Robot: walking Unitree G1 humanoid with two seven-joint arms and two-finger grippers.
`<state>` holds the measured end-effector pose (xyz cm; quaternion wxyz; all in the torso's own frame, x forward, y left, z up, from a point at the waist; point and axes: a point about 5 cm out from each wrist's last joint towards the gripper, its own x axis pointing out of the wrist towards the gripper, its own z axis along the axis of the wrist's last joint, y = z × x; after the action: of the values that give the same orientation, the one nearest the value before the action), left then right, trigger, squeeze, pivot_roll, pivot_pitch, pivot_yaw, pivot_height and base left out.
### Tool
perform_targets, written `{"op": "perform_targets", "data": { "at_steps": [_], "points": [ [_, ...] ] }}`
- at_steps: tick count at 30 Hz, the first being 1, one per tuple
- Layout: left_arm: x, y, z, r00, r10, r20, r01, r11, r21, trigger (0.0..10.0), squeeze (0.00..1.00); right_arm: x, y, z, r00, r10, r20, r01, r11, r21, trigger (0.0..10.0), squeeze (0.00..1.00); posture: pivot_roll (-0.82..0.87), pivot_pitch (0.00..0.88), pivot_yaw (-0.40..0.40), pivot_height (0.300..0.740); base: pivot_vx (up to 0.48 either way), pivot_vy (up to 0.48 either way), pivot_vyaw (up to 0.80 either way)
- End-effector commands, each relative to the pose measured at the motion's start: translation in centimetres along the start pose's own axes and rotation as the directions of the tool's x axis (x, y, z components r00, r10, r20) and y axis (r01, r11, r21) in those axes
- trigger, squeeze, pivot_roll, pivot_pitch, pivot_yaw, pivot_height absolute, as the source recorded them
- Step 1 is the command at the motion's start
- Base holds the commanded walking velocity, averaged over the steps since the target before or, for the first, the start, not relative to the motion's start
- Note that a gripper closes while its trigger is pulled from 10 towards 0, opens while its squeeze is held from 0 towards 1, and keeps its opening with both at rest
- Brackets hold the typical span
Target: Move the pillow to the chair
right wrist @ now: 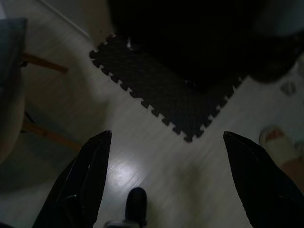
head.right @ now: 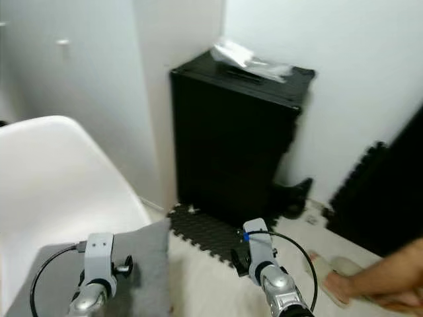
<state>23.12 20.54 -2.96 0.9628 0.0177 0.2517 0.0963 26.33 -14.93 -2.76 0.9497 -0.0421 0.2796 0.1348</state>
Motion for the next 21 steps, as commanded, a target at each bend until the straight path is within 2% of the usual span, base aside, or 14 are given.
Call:
{"op": "perform_targets", "data": {
  "at_steps": [1,21],
  "points": [
    [-0.01,-0.14,-0.16,1.0,-0.002,-0.008,0.002,1.0,0.003,10.0,0.0,-0.1,-0.19,-0.29,1.0,-0.001,-0.012,0.001,1.0,0.01,10.0,0.0,0.06,0.052,-0.056,0.74,0.0,0.0,-0.8],
    [0.01,-0.02,-0.24,1.0,0.004,-0.01,-0.004,1.0,-0.004,10.0,0.0,-0.14,-0.62,-0.39,0.999,-0.017,-0.032,0.017,1.0,-0.004,10.0,0.0,0.06,0.062,-0.067,0.74,0.0,0.0,-0.8]
  ]
}}
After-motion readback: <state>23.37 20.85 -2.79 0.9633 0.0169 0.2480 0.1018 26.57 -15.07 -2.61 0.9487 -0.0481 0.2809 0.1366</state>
